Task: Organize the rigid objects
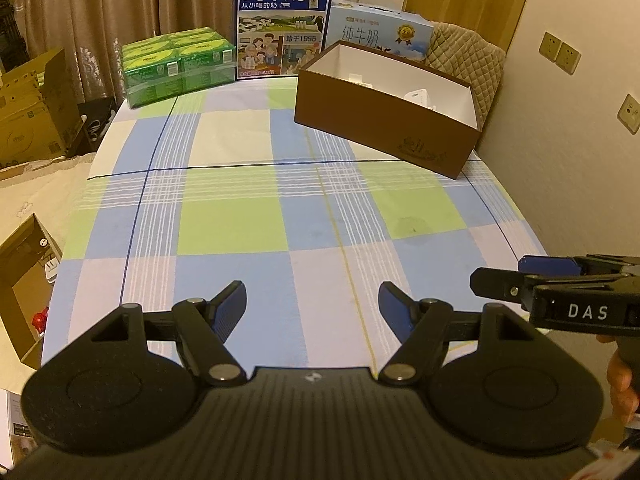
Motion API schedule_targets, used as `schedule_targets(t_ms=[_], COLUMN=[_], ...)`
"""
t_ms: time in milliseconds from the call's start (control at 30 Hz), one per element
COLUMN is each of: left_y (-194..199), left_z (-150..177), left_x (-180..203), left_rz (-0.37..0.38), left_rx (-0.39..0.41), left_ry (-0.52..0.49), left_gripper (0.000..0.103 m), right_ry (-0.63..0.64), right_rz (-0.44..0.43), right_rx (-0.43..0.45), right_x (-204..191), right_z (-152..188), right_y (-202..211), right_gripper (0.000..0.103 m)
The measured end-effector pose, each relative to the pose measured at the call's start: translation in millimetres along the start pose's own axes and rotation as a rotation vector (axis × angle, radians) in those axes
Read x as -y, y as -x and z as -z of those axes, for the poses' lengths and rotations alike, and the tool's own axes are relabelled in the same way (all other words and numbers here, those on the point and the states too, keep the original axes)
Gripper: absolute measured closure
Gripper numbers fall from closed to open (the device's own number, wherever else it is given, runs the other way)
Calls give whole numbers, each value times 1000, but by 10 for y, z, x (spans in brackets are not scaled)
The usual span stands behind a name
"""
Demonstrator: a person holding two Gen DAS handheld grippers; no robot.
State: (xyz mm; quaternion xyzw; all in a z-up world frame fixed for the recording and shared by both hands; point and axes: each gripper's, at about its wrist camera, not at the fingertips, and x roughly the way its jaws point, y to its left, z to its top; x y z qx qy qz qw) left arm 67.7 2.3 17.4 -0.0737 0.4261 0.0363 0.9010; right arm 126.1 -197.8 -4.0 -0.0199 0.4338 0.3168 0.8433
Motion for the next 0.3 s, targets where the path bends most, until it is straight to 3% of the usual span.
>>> schedule_targets(t_ms=[300], left_y=[-28], left_z=[-32], left_x=[-15], left_rz=[1], left_rx=[6], left_ry=[-6], left_gripper=[33], right_ry=[-5], right_rz=[2], right_rx=[-3], right_x=[-8], right_z=[-9], right_y=[-15], right_gripper=[34])
